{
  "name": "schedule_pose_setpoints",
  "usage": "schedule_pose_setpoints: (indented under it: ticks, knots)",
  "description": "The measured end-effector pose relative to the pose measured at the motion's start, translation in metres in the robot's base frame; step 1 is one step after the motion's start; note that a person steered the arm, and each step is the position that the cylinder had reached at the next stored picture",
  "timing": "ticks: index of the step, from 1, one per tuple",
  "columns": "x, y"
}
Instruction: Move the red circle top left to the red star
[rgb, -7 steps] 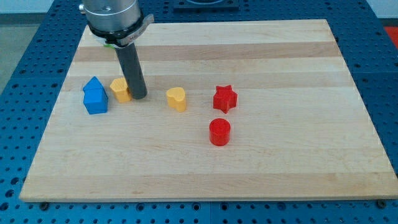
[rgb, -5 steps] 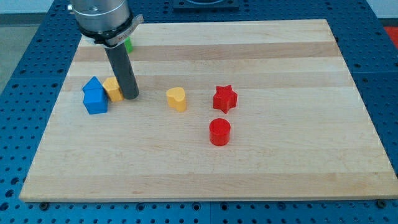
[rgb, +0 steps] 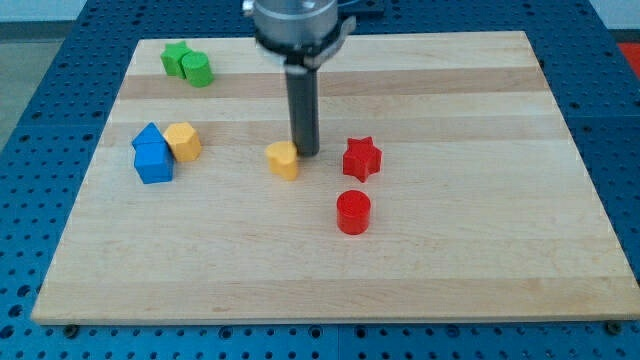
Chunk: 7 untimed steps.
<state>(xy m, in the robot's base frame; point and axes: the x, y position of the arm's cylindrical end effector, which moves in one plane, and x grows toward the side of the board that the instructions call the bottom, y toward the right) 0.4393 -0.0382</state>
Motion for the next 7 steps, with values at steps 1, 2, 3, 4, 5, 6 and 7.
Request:
schedule_pose_setpoints:
  ticks: [1, 2, 3, 4, 5, 6, 7]
  knots:
    - [0.011, 0.000]
    - [0.011, -0.001]
    - [0.011, -0.019]
    - [0.011, -0.039]
    - [0.011, -0.057]
    - [0.011, -0.072]
    - [0.011, -0.086]
